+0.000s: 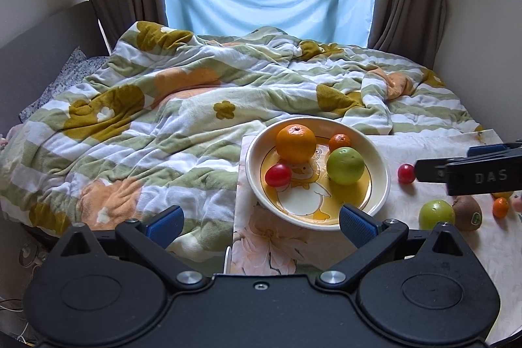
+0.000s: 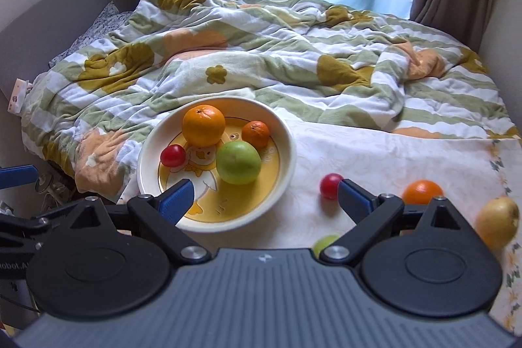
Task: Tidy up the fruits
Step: 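Grasp the green apple with the left tool while the right tool grasps a mandarin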
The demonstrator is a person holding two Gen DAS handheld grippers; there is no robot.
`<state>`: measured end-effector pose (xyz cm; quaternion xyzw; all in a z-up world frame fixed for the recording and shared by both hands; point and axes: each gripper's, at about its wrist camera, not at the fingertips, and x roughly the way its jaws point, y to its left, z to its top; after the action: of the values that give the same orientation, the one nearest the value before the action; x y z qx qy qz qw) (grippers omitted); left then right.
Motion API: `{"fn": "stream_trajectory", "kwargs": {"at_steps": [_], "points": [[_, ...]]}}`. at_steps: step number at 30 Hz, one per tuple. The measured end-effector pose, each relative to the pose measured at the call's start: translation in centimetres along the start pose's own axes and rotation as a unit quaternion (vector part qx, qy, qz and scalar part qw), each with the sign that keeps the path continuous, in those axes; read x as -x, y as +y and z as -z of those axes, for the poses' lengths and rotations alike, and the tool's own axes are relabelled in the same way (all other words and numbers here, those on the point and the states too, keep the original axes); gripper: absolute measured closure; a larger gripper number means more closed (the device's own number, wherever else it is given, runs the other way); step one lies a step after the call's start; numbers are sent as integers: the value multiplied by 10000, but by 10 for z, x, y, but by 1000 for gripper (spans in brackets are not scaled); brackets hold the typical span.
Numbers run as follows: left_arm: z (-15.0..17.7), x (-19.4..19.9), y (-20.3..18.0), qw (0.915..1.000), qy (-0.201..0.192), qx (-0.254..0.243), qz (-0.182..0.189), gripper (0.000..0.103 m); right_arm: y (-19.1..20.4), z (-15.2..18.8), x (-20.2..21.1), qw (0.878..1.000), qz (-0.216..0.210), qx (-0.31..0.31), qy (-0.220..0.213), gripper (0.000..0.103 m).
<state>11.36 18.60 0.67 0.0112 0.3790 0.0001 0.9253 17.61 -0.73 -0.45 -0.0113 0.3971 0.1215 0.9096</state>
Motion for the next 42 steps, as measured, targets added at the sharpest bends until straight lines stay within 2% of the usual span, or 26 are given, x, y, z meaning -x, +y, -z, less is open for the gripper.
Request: {"fn": "stream_trajectory", "kwargs": {"at_steps": [4, 7, 13, 23, 31, 42], "points": [[8, 18, -8, 9999, -74, 79, -102, 0, -17, 10, 27, 9999, 78, -71, 21, 0], [17, 32, -19, 9996, -142, 151, -215, 0, -31, 21, 49, 9998, 153, -68, -134, 0], [33, 56, -51, 9985, -172, 375, -370, 0, -67, 46, 82, 9995, 59, -132, -268, 0], [47, 66, -119, 9980, -206, 390, -452, 0, -138, 81, 111, 9995, 82, -136, -268, 0], [50, 39, -168, 9983, -130, 347, -449, 0, -200, 97, 98, 9996, 162, -167, -167, 0], [43, -44, -222, 9992, 118, -68, -369, 1, -260, 108, 37, 9977, 50, -666, 62, 0]]}}
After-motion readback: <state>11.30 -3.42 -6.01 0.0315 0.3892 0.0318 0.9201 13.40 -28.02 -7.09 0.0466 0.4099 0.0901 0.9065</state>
